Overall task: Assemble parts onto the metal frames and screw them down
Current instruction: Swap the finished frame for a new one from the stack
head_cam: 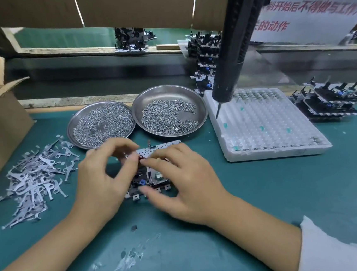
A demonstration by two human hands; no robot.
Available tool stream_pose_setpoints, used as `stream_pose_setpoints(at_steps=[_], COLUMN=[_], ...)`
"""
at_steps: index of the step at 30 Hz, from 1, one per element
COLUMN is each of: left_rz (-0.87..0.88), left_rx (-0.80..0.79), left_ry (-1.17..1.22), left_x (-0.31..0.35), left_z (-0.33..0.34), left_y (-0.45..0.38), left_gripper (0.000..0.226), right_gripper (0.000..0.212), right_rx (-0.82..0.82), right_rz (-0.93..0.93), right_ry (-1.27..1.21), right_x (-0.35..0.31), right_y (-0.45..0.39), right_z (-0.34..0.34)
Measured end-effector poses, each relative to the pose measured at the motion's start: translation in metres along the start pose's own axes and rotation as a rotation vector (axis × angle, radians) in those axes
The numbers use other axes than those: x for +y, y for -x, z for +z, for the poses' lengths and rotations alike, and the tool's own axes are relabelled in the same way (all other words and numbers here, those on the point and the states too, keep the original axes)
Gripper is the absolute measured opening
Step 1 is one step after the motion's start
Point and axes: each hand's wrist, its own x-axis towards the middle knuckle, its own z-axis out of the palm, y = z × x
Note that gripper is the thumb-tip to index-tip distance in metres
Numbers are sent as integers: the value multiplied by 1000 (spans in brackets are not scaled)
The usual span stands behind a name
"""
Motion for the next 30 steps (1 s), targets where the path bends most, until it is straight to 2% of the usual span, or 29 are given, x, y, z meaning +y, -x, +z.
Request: stream_pose_setpoints(at_steps=[2,4,6,9,13,17,20,22,24,25,26,27,30], left_rz=[-98,-137,-122,-62,-35,-44,-5,37,52,51,46,38,25], left_rx=[141,179,164,138,127,127,123,111,110,106,97,87,63], left_ry=[84,87,54,-22,-25,6,-22,-62,-97,-114,-128,-138,-168], left_x=[-5,-8,-8,-5,-4,-3,-1,-1,-1,0,0,1,4], left_z=[-3,-3,-2,-1,-1,-1,0,2,3,4,5,5,6], left_y=[-4,-6,-5,-1,0,3,5,6,7,8,8,7,5], left_gripper=[15,17,17,15,16,17,17,18,22,24,25,26,28], right_gripper=[54,50,39,33,31,19,18,36,20,32,49,56,41], right_rx=[-227,-391,-418,-441,-427,-312,-194,-172,-151,-157,-162,-149,-43], right_rz=[-44,-59,-73,-87,-108,-62,-29,116,258,342,374,390,290], right_ry=[198,368,429,416,406,400,520,684,868,918,922,875,652], right_x=[-12,-20,-24,-30,-38,-36,-14,5,22,28,35,39,39], right_y=[-4,-6,-3,9,33,67,101,118,126,125,124,120,97], right_z=[9,15,13,4,-16,-45,-76,-104,-129,-138,-141,-142,-123])
